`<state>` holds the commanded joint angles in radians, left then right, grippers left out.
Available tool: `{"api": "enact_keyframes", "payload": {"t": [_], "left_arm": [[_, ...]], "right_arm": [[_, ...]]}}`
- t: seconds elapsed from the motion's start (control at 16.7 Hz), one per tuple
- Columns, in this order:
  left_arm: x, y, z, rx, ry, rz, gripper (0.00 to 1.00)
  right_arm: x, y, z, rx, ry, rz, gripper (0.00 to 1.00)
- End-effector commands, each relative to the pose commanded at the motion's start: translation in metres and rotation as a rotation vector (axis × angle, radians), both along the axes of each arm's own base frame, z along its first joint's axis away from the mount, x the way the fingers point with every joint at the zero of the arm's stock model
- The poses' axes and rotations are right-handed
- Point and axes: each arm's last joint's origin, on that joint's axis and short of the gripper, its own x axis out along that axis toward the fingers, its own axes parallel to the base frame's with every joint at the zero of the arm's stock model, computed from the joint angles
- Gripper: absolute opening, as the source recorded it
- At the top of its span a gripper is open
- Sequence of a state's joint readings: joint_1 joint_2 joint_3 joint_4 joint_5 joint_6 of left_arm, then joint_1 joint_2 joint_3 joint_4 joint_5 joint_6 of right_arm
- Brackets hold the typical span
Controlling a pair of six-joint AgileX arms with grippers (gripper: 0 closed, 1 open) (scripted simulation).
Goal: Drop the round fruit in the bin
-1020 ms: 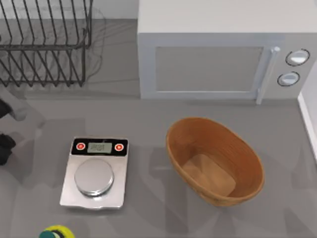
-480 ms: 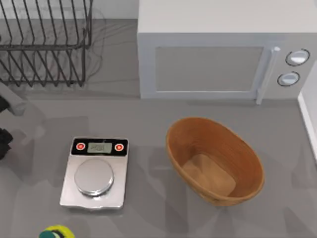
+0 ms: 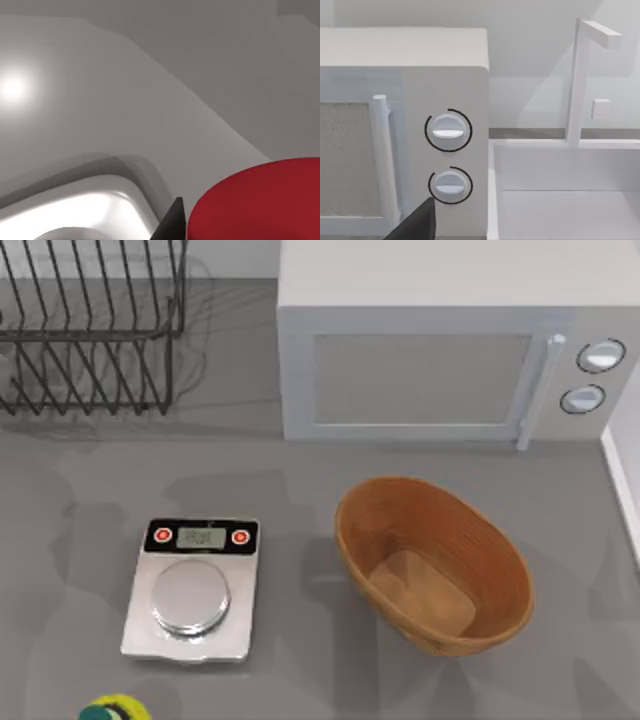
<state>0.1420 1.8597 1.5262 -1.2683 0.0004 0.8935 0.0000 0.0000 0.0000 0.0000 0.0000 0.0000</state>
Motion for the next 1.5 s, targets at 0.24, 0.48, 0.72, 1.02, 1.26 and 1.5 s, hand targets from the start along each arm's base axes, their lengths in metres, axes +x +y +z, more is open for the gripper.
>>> {"api": "enact_keyframes", "payload": {"t": [0.24,0.48,0.72,1.02,1.26,1.5], "left_arm": [[-0.006,-0.001,0.033,0.004,-0.031,0.005,0.00],[-0.006,0.000,0.031,0.004,-0.028,0.006,0.00],[-0.002,-0.014,0.039,-0.002,-0.029,-0.132,0.00],[0.009,-0.065,0.059,-0.023,-0.021,-0.637,0.00],[0.014,-0.126,0.072,-0.058,0.014,-1.261,0.00],[0.012,-0.197,0.074,-0.127,0.078,-1.964,0.00]], "right_arm": [[0.000,0.000,0.000,0.000,0.000,0.000,1.00],[0.000,0.000,0.000,0.000,0.000,0.000,1.00],[0.000,0.000,0.000,0.000,0.000,0.000,1.00],[0.000,0.000,0.000,0.000,0.000,0.000,1.00],[0.000,0.000,0.000,0.000,0.000,0.000,1.00],[0.000,0.000,0.000,0.000,0.000,0.000,1.00]]}}
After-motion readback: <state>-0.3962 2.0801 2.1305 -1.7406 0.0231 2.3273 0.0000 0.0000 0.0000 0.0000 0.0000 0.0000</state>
